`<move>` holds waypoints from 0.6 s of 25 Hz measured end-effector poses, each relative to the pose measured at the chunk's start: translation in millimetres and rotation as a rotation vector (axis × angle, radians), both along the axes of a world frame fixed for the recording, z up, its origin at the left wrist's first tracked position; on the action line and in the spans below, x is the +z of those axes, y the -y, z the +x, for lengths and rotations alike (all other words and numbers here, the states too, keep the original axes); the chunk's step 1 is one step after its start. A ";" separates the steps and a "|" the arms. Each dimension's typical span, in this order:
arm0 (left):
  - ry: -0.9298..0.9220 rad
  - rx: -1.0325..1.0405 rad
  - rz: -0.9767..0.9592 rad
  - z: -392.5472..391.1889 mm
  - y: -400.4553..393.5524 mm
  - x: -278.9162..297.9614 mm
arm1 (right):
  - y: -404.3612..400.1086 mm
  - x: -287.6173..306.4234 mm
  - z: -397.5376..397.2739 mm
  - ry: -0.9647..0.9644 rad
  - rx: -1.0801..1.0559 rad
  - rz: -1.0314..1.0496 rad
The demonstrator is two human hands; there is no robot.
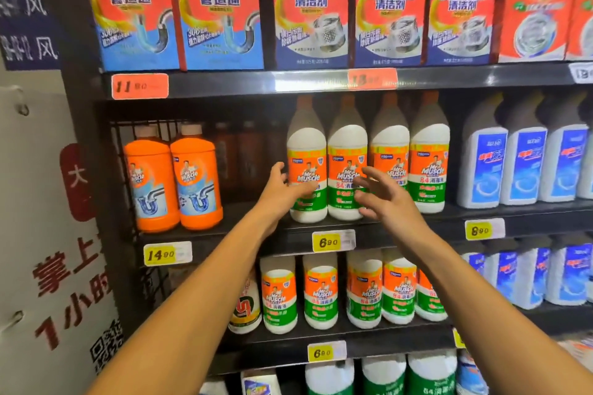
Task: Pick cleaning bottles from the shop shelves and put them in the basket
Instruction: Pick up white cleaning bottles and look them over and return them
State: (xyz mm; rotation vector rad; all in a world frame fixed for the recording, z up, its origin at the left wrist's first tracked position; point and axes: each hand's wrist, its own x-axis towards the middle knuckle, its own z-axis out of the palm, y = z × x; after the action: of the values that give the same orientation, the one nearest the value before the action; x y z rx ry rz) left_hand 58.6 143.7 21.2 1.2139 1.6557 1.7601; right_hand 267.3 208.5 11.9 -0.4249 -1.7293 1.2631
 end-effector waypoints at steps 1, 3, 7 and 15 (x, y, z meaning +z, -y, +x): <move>-0.015 -0.002 -0.015 -2.1 -4.8 -2.2 | -2.5 -0.2 -3.4 -0.004 0.016 0.000; -0.027 0.023 0.001 -4.8 -10.9 -5.4 | -7.7 2.5 -10.1 -0.009 0.041 0.015; -0.037 0.114 0.061 -1.8 -4.5 -3.5 | -16.6 14.1 -19.2 0.007 0.080 0.082; 0.122 0.095 -0.116 17.6 34.7 10.1 | -17.3 29.4 -42.1 -0.064 0.186 0.114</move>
State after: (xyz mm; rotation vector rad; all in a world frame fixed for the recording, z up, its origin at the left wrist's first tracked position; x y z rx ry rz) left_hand 76.2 109.0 31.2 0.9721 1.7431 1.7305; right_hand 225.3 225.8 41.3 -0.1587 -1.8078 1.2861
